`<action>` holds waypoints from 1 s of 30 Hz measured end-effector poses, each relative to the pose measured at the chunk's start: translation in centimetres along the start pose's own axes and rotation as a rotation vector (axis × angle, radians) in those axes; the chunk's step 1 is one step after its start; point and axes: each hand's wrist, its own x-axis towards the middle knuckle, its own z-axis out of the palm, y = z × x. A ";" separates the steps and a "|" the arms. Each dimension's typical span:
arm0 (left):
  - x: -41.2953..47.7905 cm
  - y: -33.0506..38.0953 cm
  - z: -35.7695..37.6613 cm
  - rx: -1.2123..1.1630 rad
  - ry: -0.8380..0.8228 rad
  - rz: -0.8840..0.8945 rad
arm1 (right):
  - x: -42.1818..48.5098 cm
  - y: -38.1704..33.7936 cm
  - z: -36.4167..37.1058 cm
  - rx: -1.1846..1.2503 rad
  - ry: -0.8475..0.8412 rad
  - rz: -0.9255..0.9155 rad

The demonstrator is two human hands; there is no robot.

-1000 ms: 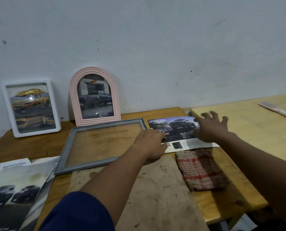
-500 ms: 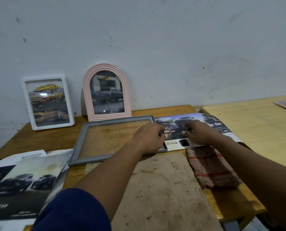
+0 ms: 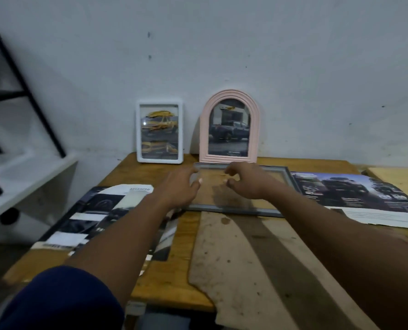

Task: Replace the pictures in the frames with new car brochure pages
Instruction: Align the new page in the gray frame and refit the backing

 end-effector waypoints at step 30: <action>-8.5 -14.2 -3.1 0.277 -0.012 -0.303 | 4.2 -12.8 11.3 0.333 0.100 -0.071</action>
